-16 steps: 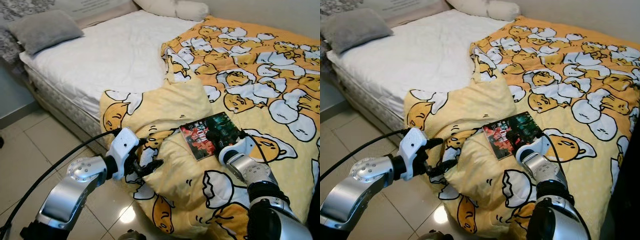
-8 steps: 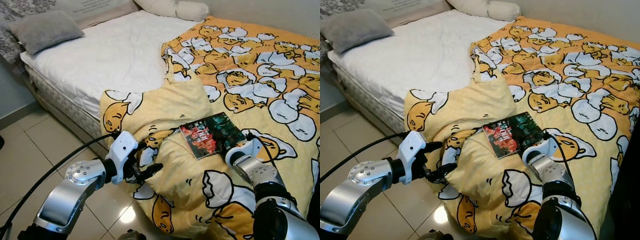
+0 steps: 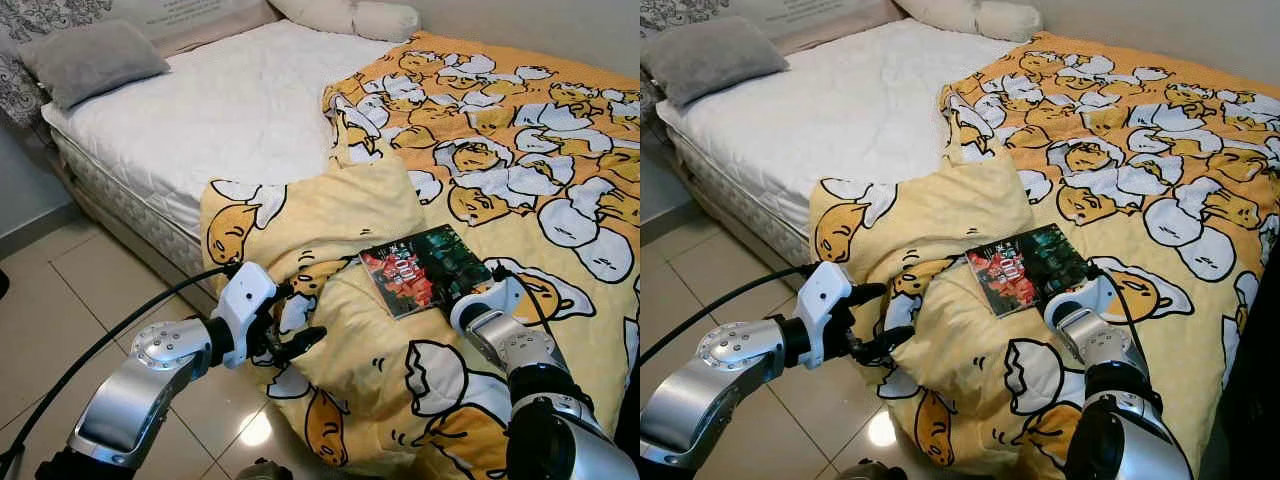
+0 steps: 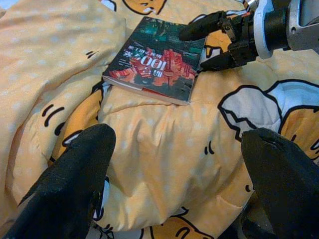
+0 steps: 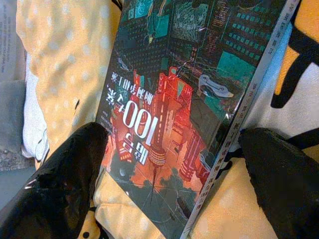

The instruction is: Clean up the room

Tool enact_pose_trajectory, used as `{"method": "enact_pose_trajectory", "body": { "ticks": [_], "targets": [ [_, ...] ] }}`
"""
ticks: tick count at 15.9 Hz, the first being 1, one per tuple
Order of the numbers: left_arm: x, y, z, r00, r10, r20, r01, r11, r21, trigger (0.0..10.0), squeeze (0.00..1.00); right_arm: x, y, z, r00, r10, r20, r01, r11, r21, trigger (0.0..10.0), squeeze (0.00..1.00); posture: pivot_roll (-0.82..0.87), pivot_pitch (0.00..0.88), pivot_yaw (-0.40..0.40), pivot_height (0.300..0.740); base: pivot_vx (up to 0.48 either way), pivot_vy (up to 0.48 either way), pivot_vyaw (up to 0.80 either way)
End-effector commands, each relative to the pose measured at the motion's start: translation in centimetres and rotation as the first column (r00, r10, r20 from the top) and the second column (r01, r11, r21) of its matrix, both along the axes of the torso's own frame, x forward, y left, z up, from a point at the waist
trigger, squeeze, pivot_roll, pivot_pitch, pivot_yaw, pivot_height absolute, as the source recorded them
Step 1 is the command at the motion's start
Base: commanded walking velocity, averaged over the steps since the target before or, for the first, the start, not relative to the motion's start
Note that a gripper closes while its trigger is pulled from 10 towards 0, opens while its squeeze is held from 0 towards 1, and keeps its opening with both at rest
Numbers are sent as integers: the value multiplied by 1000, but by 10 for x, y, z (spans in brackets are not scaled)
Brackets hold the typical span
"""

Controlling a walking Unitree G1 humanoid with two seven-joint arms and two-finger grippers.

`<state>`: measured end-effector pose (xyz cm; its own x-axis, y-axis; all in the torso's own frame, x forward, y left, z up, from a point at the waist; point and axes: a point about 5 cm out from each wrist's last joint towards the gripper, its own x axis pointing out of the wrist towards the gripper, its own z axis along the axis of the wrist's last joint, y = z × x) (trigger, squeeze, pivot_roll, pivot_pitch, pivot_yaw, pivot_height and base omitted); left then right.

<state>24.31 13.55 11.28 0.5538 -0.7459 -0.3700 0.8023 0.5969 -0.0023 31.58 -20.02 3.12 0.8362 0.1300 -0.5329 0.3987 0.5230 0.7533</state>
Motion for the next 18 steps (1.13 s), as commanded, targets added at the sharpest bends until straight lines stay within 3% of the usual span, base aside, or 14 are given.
{"method": "enact_pose_trajectory", "body": {
  "ticks": [1,7,9,11,15,18],
  "targets": [
    [-1,-2,3,1000,-12,11,12,1000,7,10000,502,1,1,1,1000,-10,6,10,1000,21,10000,1000,26,0,48,740,0,0,0],
    [-1,-2,3,1000,-12,11,12,1000,7,10000,502,1,1,1,1000,-10,6,10,1000,21,10000,1000,26,0,48,740,0,0,0],
    [-3,-2,-1,999,-37,-5,37,999,30,10000,494,-9,17,-21,998,22,-56,-21,1000,9,10000,1000,43,0,65,740,0,0,0],
    [-1,-2,-4,999,-38,-8,38,999,33,10000,498,-9,19,-22,998,28,-55,-28,1000,5,10000,1000,39,0,65,740,0,0,0],
    [0,-2,-3,999,-36,-1,36,999,33,10000,502,-4,21,-18,999,36,-28,-36,999,11,10000,1000,42,0,62,740,0,0,0],
    [-2,-1,4,999,-33,11,33,999,30,10000,502,6,22,-7,997,15,82,-18,999,42,10000,1000,51,0,60,740,0,0,0]
  ]
}}
